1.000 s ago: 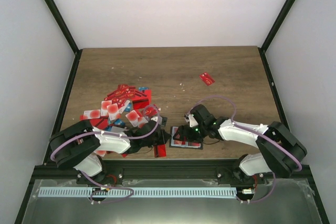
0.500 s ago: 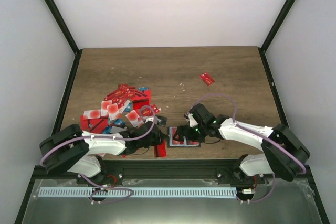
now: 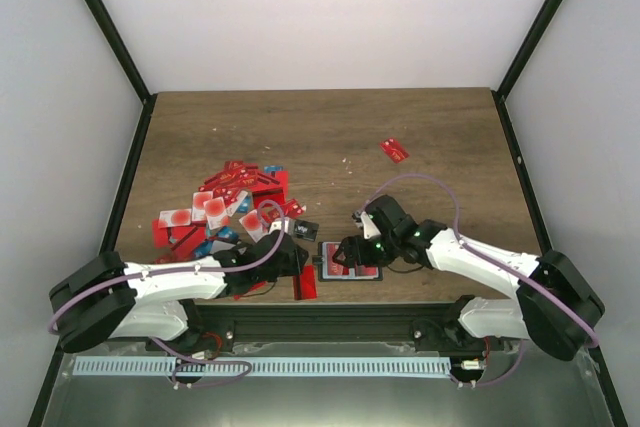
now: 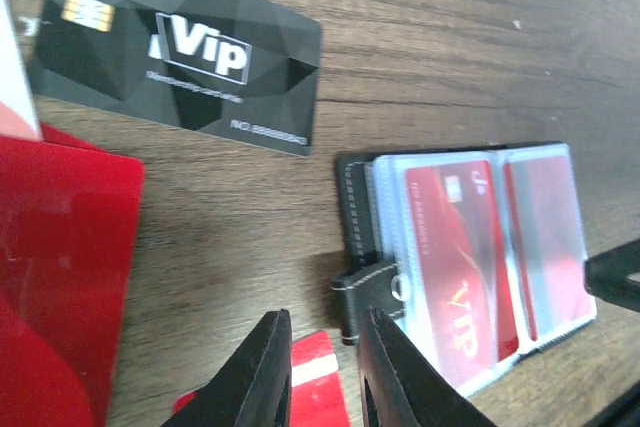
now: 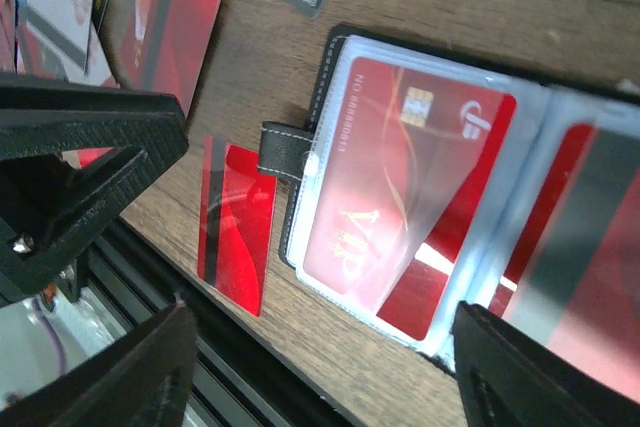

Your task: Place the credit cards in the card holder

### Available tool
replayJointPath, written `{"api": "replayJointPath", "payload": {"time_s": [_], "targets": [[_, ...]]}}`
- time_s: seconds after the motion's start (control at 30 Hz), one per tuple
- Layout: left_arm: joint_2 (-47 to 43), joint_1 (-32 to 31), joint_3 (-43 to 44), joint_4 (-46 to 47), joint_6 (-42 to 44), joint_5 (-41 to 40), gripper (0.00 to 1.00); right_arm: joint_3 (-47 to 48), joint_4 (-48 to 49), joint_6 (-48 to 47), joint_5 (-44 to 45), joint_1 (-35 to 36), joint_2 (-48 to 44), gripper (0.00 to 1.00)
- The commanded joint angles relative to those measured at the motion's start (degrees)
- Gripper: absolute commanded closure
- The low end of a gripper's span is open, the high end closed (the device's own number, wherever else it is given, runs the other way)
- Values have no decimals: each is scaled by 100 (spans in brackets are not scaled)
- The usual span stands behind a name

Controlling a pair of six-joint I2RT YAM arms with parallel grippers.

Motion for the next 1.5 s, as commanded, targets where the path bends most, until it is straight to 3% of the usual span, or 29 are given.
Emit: {"api": "replayJointPath", "payload": {"time_s": [0.0, 0.33, 1.23, 1.47], "targets": [[-20, -99, 168, 242, 304, 378, 78, 20, 432, 23, 22, 33, 2, 33], [724, -164, 253, 1352, 391, 1357, 76, -70, 847, 26, 158, 33, 398, 64], [1318, -189, 511, 1386, 424, 1365, 75, -411, 1157, -124, 571, 33, 1022, 79], [1217, -182, 505, 1166, 391, 1102, 75, -516, 1210, -90, 652, 33, 1085, 91]]}}
